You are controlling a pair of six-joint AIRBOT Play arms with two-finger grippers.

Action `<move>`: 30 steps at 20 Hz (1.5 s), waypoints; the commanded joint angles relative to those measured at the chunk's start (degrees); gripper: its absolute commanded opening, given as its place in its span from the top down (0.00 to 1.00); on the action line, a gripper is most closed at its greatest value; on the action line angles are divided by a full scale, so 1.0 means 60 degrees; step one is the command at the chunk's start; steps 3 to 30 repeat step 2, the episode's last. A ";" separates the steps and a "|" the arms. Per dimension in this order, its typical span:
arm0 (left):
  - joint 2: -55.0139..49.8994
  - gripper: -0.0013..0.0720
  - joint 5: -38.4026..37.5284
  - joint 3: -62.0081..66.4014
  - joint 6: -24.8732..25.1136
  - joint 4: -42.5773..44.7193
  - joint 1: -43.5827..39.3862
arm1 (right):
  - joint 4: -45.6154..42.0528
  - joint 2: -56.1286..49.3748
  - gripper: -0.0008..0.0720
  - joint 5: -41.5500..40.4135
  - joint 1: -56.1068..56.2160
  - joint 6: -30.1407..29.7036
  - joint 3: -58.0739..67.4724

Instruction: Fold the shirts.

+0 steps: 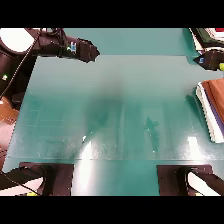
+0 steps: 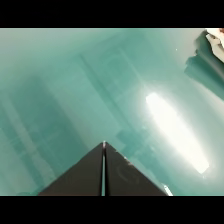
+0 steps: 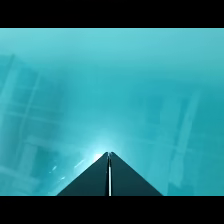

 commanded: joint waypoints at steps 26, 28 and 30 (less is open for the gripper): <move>0.0000 0.95 0.0055 0.0000 -0.0004 0.0000 0.0000 | 0.0040 0.0000 0.96 -0.0015 0.0321 -0.0022 0.0007; 0.0000 0.95 0.0055 0.0000 -0.0004 0.0000 0.0000 | 0.0040 0.0000 0.96 -0.0015 0.0321 -0.0022 0.0007; 0.0000 0.95 0.0055 0.0000 -0.0004 0.0000 0.0000 | 0.0040 0.0000 0.96 -0.0015 0.0321 -0.0022 0.0007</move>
